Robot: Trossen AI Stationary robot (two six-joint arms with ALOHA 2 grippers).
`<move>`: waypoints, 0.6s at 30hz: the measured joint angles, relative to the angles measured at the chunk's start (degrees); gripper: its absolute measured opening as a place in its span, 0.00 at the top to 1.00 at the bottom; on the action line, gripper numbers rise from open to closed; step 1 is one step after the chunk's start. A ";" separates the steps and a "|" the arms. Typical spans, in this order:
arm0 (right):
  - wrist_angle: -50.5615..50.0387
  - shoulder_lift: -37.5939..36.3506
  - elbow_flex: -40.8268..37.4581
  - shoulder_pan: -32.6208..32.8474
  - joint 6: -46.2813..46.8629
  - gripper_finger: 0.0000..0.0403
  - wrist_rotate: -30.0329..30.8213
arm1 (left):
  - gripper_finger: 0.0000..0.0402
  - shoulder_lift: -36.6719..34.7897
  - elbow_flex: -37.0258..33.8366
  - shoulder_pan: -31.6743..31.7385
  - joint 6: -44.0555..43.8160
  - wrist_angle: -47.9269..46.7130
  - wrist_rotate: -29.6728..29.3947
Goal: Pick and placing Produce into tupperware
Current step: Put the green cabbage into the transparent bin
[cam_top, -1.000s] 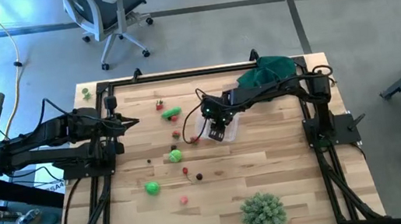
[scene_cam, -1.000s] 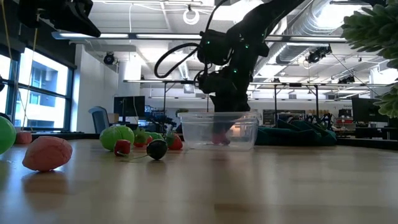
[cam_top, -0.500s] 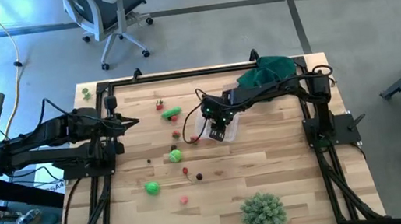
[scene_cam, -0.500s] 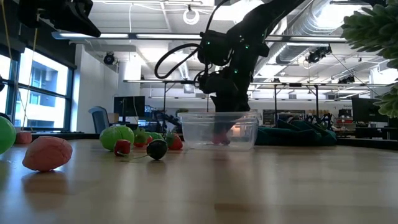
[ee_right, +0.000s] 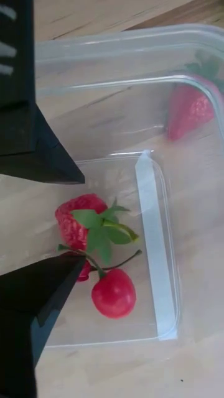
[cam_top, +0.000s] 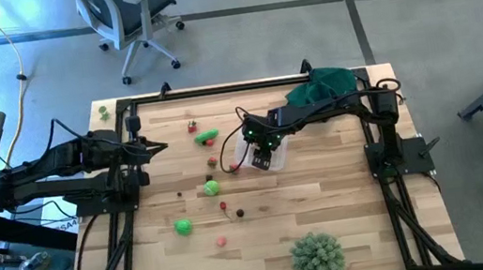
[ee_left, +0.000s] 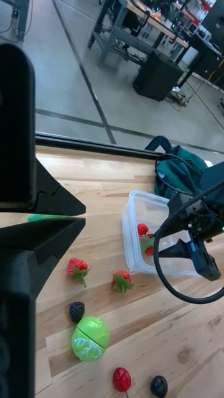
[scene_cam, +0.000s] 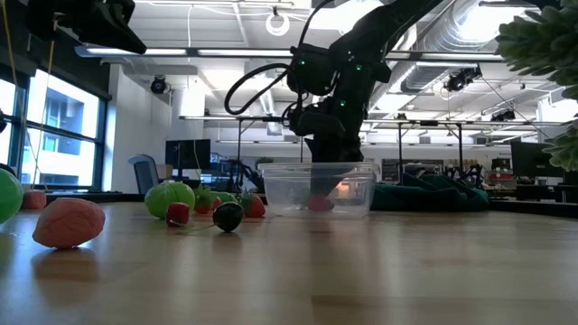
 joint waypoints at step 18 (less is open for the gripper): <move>-7.66 -14.53 0.00 1.18 0.55 0.53 6.81 | 0.98 0.00 0.00 0.01 0.00 0.00 0.01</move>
